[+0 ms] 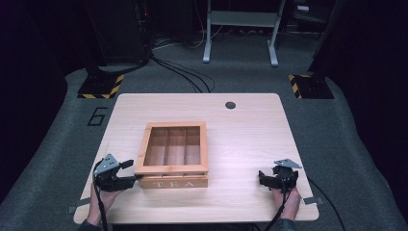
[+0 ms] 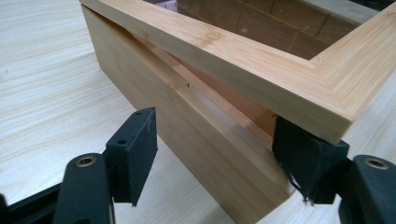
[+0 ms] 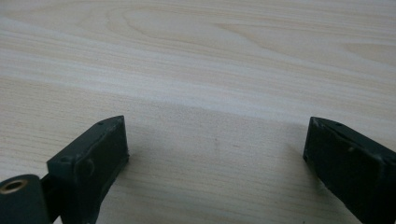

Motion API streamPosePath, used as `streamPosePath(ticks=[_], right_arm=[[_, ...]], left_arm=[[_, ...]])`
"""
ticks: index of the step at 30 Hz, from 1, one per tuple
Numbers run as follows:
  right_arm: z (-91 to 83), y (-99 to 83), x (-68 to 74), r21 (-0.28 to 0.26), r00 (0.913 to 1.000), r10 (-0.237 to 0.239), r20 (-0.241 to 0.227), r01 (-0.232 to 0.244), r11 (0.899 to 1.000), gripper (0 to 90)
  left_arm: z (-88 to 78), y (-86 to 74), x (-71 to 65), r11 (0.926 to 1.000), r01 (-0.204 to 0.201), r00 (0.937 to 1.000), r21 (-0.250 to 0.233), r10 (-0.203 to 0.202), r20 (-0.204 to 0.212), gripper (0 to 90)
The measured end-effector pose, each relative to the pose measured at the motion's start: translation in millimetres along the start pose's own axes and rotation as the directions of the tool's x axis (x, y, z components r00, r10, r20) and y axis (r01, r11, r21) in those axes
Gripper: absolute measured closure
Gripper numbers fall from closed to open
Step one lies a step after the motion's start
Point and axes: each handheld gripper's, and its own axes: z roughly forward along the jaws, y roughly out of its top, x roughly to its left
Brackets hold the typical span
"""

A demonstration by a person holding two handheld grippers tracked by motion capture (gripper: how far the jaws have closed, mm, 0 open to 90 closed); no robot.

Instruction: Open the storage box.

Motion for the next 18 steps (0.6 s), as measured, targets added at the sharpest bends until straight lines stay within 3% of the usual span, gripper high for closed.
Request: streamPosePath(ticks=[9,10,12,15,18], right_arm=[[0.0,0.0,0.0,0.0,1.0,0.0,0.0,0.0,1.0,5.9],[0.0,0.0,0.0,0.0,1.0,0.0,0.0,0.0,1.0,5.9],[0.1,0.0,0.0,0.0,1.0,-0.001,0.0,0.001,1.0,5.9],[0.0,-0.1,-0.2,0.0,1.0,-0.001,0.001,0.001,1.0,6.0],[-0.1,0.0,-0.1,0.001,1.0,-0.002,0.001,0.002,1.0,6.0]], left_arm=[[-10.0,-2.8,-0.2,0.9995,-0.006,0.9992,0.031,0.005,0.039,19.5],[-9.4,-5.6,-2.0,0.9973,-0.041,0.9987,0.061,0.039,0.031,19.4],[-6.2,-13.2,-4.8,0.9944,-0.055,0.9981,0.09,0.052,0.032,18.3],[-7.4,-26.1,-2.6,0.996,-0.01,0.9997,0.089,0.008,0.025,17.5],[-15.1,-36.4,0.9,0.9963,0.003,0.9999,0.086,-0.001,-0.015,16.0]])
